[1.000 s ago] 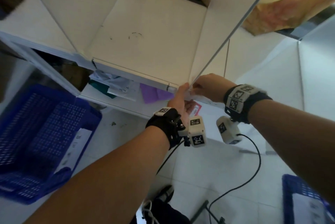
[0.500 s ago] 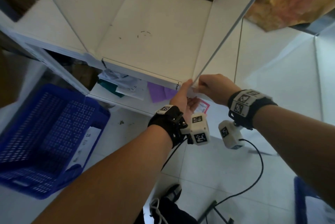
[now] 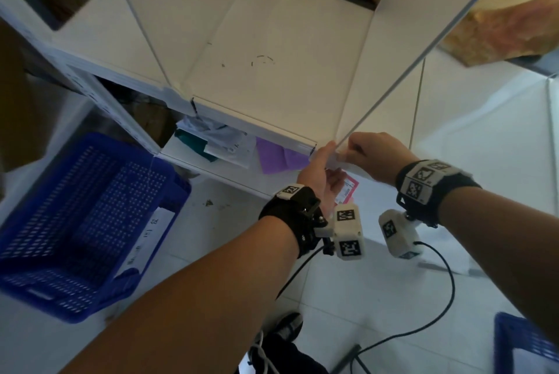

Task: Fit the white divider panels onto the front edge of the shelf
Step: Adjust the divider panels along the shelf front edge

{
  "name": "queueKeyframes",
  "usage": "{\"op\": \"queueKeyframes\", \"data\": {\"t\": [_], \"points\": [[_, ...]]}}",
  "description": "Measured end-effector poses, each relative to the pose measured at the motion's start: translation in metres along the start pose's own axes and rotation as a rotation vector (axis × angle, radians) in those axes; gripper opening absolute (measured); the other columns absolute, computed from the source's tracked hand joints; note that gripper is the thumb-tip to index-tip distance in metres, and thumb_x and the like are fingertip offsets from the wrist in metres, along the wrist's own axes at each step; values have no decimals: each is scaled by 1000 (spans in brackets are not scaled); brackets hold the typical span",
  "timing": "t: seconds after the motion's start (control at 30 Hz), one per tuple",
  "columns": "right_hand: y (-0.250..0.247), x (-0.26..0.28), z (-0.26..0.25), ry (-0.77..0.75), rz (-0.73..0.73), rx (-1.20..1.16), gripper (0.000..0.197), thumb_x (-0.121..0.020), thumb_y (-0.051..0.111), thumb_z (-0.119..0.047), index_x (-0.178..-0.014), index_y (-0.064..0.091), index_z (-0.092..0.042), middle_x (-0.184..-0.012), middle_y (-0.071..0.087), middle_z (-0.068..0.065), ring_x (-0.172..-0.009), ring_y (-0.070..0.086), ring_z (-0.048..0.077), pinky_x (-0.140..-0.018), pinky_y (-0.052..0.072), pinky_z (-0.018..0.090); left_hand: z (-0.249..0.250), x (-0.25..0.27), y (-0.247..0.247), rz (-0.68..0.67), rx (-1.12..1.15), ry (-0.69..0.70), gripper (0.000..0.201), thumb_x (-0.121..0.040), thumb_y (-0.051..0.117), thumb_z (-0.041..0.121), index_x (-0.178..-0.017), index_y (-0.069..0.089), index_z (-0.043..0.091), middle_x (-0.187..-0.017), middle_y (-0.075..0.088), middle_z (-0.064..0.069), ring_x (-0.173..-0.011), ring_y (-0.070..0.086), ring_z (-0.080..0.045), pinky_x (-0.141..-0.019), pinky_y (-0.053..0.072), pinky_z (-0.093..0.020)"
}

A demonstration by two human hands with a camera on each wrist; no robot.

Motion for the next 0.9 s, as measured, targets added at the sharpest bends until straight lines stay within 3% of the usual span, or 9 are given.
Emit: {"op": "queueKeyframes", "data": {"t": [0.23, 0.37, 0.67, 0.8, 0.9], "points": [[-1, 1, -1, -8, -52, -5, 39, -89, 53, -55, -76, 50, -19, -66, 56, -3, -55, 44, 13, -55, 41, 24, -2, 0, -1, -17, 1, 21, 60, -83, 68, 50, -117, 63, 0, -118, 66, -17, -109, 62, -29, -99, 49, -37], [-1, 0, -3, 12, -39, 4, 33, -88, 58, -46, -69, 44, -23, -63, 51, -6, -55, 42, 12, -53, 31, 21, -3, 3, 2, -37, 1, 5, 64, -86, 64, 52, -122, 59, -1, -126, 62, -20, -120, 57, -31, -102, 46, -37], [-2, -1, -2, 37, -43, -23, 30, -86, 61, -40, -68, 44, -24, -62, 50, -7, -54, 42, 10, -54, 35, 20, -3, 2, 2, -34, -46, 26, 63, -87, 62, 53, -121, 60, -1, -123, 64, -19, -116, 59, -29, -93, 49, -33], [-4, 0, -5, 31, -60, -53, 33, -85, 62, -45, -67, 44, -23, -62, 48, -6, -55, 40, 12, -55, 34, 20, -6, -3, -1, -39, -65, 41, 64, -84, 62, 58, -117, 62, 3, -118, 67, -17, -113, 61, -29, -104, 45, -38], [-2, 0, -5, 42, -61, -58, 37, -83, 62, -52, -68, 44, -23, -62, 48, -6, -55, 39, 12, -56, 36, 22, -11, -5, -1, -54, -54, 23, 69, -82, 61, 62, -118, 61, 3, -117, 66, -17, -111, 61, -29, -103, 45, -39]]}}
Point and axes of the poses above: each hand's wrist, its own x-axis away from the middle knuckle, its own y-axis out of the palm, z = x × y, the point moved 5 cm from there along -x, towards the middle knuckle
